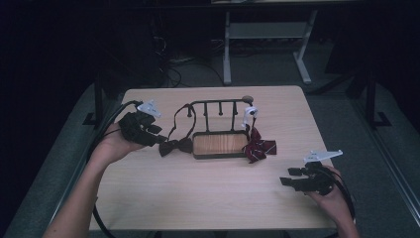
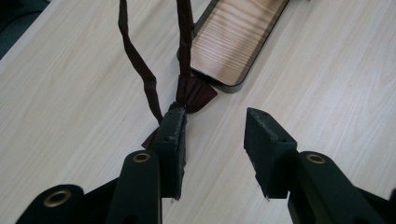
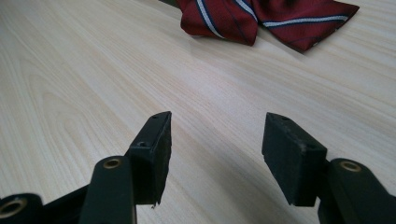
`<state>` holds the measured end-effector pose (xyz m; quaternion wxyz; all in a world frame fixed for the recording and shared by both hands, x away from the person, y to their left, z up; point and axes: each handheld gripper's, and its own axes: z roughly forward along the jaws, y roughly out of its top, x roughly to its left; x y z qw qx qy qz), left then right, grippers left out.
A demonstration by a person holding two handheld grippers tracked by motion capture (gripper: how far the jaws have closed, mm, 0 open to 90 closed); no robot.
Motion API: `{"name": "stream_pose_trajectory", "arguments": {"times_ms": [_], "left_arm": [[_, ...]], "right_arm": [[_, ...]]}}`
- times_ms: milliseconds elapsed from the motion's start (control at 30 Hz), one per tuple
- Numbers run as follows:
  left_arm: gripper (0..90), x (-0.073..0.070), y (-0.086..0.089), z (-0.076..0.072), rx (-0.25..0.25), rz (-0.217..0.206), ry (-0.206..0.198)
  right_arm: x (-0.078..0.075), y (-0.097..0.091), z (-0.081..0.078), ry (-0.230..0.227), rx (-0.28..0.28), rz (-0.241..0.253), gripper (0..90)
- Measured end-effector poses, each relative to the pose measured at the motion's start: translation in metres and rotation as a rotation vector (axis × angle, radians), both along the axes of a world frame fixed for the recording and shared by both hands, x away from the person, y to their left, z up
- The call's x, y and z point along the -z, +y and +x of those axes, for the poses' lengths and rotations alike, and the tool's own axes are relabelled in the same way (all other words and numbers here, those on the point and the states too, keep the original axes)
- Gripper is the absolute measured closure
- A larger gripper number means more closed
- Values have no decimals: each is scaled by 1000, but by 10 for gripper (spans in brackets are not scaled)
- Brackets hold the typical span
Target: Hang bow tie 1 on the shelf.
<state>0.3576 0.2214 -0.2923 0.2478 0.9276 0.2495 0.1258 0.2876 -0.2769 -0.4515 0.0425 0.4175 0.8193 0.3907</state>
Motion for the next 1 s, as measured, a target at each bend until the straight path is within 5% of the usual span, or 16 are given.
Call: {"name": "stream_pose_trajectory", "arguments": {"times_ms": [1000], "left_arm": [[480,30,3,-20,7,-22,21]], "right_arm": [[1,-2,0,-3,9,-6,424]]}}
